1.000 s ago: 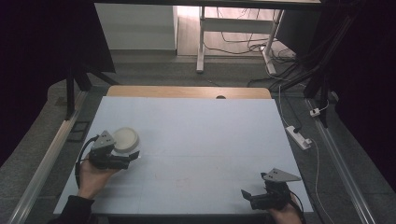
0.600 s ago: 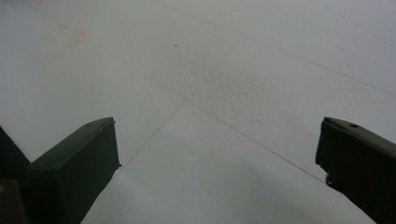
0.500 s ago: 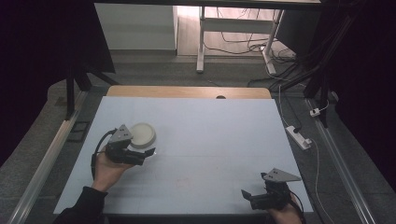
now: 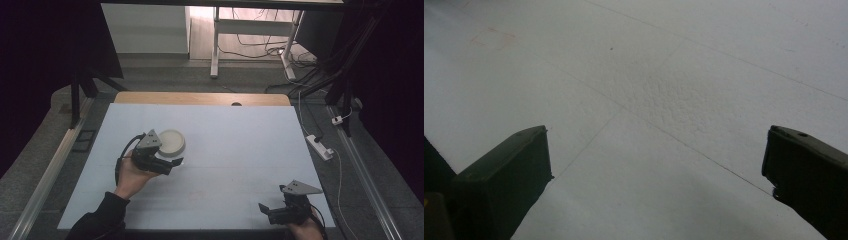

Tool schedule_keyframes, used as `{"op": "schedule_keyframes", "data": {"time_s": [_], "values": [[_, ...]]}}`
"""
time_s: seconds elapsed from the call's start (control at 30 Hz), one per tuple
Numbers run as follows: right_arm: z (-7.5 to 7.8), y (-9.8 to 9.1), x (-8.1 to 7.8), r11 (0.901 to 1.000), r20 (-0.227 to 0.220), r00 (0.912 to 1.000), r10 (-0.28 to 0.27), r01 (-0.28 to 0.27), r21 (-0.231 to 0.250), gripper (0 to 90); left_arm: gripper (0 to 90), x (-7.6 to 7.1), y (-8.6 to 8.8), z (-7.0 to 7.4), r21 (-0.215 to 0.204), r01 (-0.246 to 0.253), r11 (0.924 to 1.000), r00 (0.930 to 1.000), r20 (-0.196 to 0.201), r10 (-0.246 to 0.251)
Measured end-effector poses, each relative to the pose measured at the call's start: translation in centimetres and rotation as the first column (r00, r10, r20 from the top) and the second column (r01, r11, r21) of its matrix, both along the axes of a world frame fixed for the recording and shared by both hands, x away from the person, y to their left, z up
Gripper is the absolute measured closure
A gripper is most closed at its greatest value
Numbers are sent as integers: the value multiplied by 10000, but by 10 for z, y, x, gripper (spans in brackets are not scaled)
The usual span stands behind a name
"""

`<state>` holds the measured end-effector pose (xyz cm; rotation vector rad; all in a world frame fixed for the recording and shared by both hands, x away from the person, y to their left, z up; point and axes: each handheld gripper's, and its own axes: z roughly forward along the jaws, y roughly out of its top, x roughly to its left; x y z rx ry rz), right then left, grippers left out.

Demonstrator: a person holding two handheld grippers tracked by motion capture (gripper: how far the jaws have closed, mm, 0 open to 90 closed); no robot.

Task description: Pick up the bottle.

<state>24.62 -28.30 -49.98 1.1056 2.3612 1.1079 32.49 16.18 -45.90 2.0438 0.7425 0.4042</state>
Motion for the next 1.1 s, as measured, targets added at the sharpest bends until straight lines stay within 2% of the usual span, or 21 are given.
{"op": "schedule_keyframes", "data": {"time_s": [0.23, 0.57, 0.8, 1.1], "values": [[0, 0, 0, 10000, -18, 10000, -12, 12, 17, 0, 74, 6, -17, 5, -55, 449, 9990, 9990, -82, -450], [0, 0, 0, 10000, 18, 10000, 24, -24, -5, 0, 74, 11, -40, 13, -112, 860, 9962, 9963, 81, -860], [0, 0, 0, 10000, 44, 10000, 34, -34, -5, 0, 73, 11, -53, 12, -139, 1159, 9932, 9933, 42, -1159], [0, 0, 0, 10000, 74, 10000, 67, -67, -21, 0, 73, 8, -62, 6, -150, 1432, 9896, 9896, -151, -1434]]}}
